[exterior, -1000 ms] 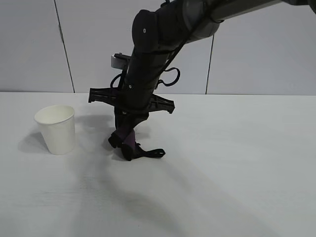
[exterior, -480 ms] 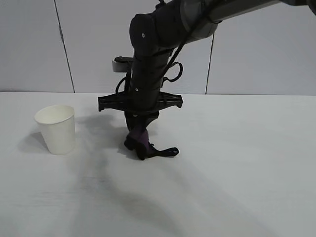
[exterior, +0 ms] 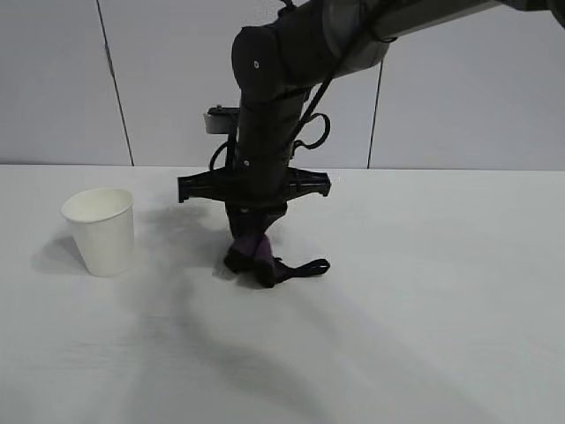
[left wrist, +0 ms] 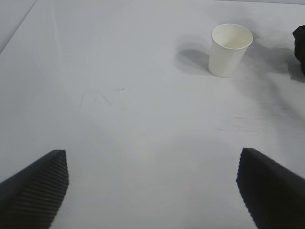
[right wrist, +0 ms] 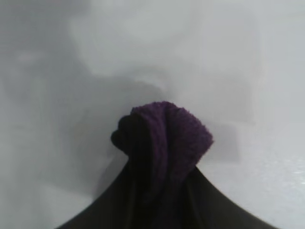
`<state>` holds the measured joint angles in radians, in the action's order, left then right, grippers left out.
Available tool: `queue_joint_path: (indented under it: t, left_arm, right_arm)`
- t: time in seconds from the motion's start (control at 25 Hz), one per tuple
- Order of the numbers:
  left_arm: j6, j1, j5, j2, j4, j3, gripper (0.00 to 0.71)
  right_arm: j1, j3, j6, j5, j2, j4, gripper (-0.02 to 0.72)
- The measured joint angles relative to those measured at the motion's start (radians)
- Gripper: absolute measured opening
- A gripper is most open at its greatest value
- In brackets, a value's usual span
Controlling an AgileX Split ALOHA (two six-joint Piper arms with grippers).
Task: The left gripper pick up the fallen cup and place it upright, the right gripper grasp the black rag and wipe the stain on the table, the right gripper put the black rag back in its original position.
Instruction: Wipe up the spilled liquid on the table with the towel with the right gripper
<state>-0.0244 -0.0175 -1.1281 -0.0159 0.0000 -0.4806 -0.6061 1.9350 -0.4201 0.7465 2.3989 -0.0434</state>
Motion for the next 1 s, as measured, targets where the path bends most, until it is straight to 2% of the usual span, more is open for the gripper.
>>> queue_joint_path:
  t: [0.08, 0.24, 0.36, 0.44, 0.68, 1.0]
  left_arm:
    - [0.000, 0.000, 0.000, 0.000, 0.000, 0.000, 0.690]
    - [0.000, 0.000, 0.000, 0.000, 0.000, 0.000, 0.690]
    - [0.000, 0.000, 0.000, 0.000, 0.000, 0.000, 0.690]
    - [0.000, 0.000, 0.000, 0.000, 0.000, 0.000, 0.690]
    - [0.000, 0.000, 0.000, 0.000, 0.000, 0.000, 0.690]
    - [0.000, 0.000, 0.000, 0.000, 0.000, 0.000, 0.690]
  right_arm:
    - [-0.004, 0.000, -0.002, -0.046, 0.014, 0.043, 0.130]
    - [-0.023, 0.000, -0.015, -0.106, 0.038, 0.056, 0.130]
    - [-0.025, 0.002, -0.029, -0.111, 0.040, 0.056, 0.130]
    - [-0.024, 0.004, -0.029, -0.097, 0.037, 0.035, 0.130]
    - [0.004, 0.041, 0.007, 0.093, 0.033, -0.070, 0.130]
    - [0.066, 0.043, 0.112, 0.287, -0.008, -0.140, 0.130]
